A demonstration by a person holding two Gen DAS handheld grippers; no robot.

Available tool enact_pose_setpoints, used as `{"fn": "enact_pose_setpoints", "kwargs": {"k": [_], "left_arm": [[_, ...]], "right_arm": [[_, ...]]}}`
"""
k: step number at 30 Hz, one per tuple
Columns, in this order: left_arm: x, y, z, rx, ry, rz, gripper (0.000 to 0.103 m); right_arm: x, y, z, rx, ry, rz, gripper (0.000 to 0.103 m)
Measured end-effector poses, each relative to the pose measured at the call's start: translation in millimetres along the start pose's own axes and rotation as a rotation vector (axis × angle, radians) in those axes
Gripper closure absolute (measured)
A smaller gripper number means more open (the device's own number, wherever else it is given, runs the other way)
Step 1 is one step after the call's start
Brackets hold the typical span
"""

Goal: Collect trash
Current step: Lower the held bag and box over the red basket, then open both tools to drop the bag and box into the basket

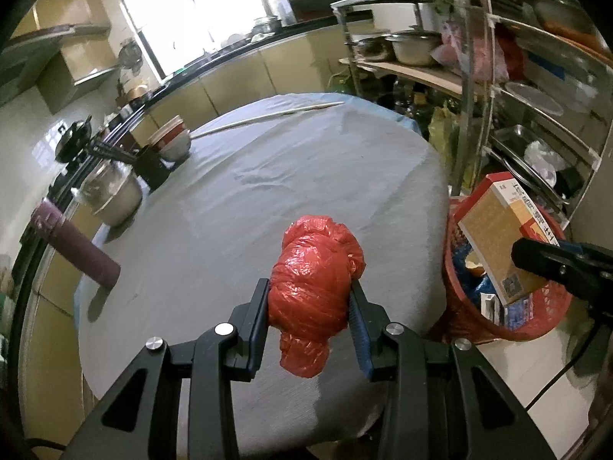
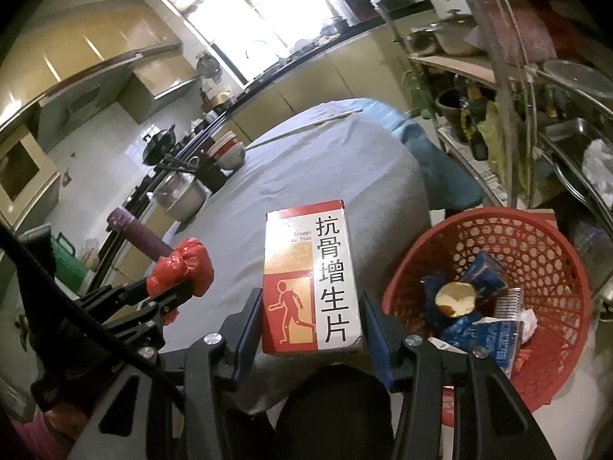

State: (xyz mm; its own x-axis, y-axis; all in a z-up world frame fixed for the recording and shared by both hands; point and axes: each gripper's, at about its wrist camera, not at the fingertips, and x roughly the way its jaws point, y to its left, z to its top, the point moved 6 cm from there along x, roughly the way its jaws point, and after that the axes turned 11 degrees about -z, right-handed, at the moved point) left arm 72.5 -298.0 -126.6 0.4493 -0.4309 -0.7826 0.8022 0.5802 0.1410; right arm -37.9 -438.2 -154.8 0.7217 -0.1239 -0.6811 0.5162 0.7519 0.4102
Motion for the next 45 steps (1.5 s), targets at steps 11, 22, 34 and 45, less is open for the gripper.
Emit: {"fn": "enact_pose_setpoints", "kwargs": {"k": [11, 22, 34, 45], "left_arm": [[12.9, -38.4, 17.8, 0.085, 0.018, -0.02, 0.063], [26.9, -83.9, 36.6, 0.166, 0.028, -0.071, 0.063], [43.3, -154.0, 44.0, 0.291, 0.051, -0.216, 0.062], [55.6, -178.4, 43.8, 0.245, 0.096, -0.476, 0.043]], "right_arm": [[-7.7, -44.5, 3.8, 0.092, -0.008, -0.022, 0.05], [-21.3, -93.2, 8.4, 0.17, -0.02, -0.075, 0.05], [-26.2, -161.0, -0.6, 0.323, -0.013, -0.165, 0.05], [-8.4, -188.8, -16.6, 0.569, 0.039, -0.048, 0.035]]}}
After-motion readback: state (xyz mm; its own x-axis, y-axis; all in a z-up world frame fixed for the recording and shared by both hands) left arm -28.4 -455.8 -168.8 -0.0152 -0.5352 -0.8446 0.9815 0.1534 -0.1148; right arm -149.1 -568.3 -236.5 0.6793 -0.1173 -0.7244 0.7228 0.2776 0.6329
